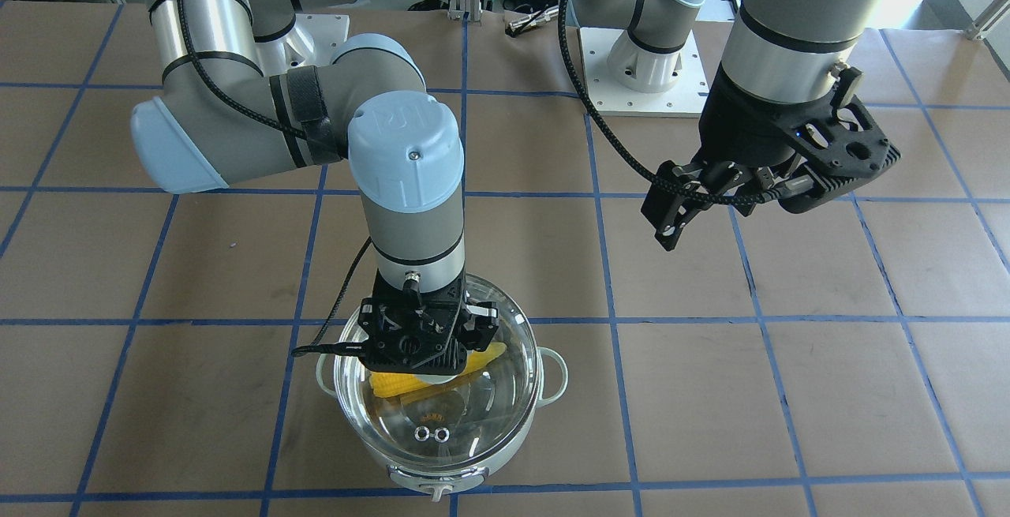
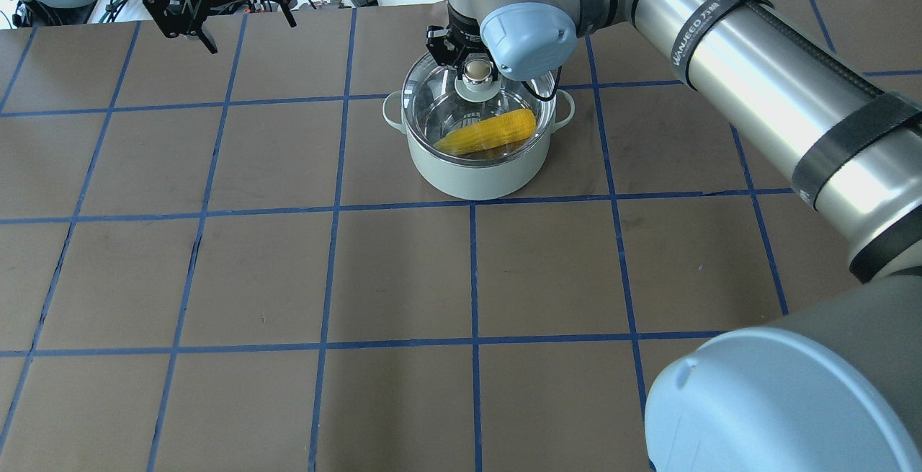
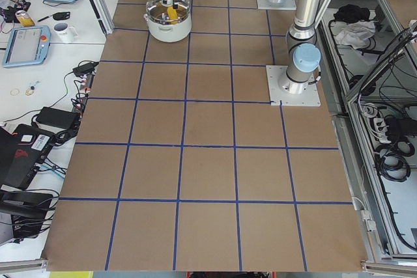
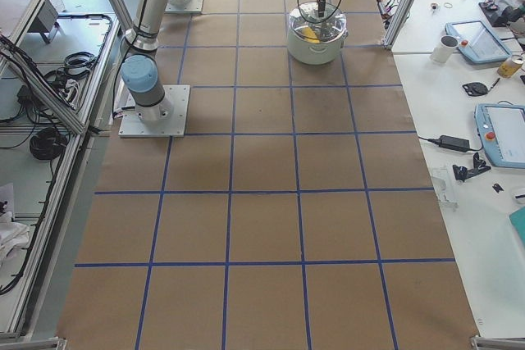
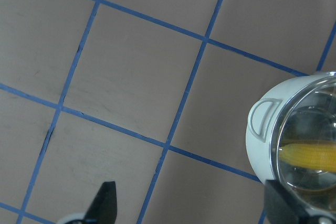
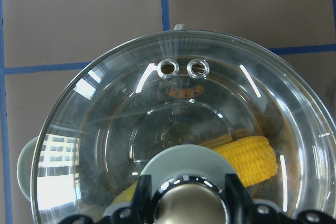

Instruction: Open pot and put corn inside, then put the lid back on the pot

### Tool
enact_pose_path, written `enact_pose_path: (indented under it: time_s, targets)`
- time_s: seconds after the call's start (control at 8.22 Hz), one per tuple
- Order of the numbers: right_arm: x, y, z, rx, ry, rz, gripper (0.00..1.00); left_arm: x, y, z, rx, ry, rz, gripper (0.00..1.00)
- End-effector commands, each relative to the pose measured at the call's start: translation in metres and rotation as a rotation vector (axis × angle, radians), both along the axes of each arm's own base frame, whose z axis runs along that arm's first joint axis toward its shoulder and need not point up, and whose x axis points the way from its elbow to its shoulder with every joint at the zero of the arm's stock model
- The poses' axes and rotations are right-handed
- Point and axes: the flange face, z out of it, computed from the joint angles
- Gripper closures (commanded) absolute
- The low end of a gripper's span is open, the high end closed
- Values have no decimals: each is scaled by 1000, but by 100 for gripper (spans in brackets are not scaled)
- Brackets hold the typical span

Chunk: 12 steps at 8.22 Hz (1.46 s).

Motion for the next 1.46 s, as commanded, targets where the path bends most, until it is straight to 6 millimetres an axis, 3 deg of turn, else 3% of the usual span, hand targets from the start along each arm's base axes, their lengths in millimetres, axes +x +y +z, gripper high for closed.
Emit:
enact_pose_path:
  time_s: [0.0,0.24,1.34]
  targets:
    - [4,-2,-3,-1,5,18,84,1,17,20,-18,-39,-230,0]
    - [4,-3,-4,0,7,18,84,0,24,23,-16,-56,-352,0]
    - [1,-7,-13,9,5,21,84,-6,34,15,46,1,-432,0]
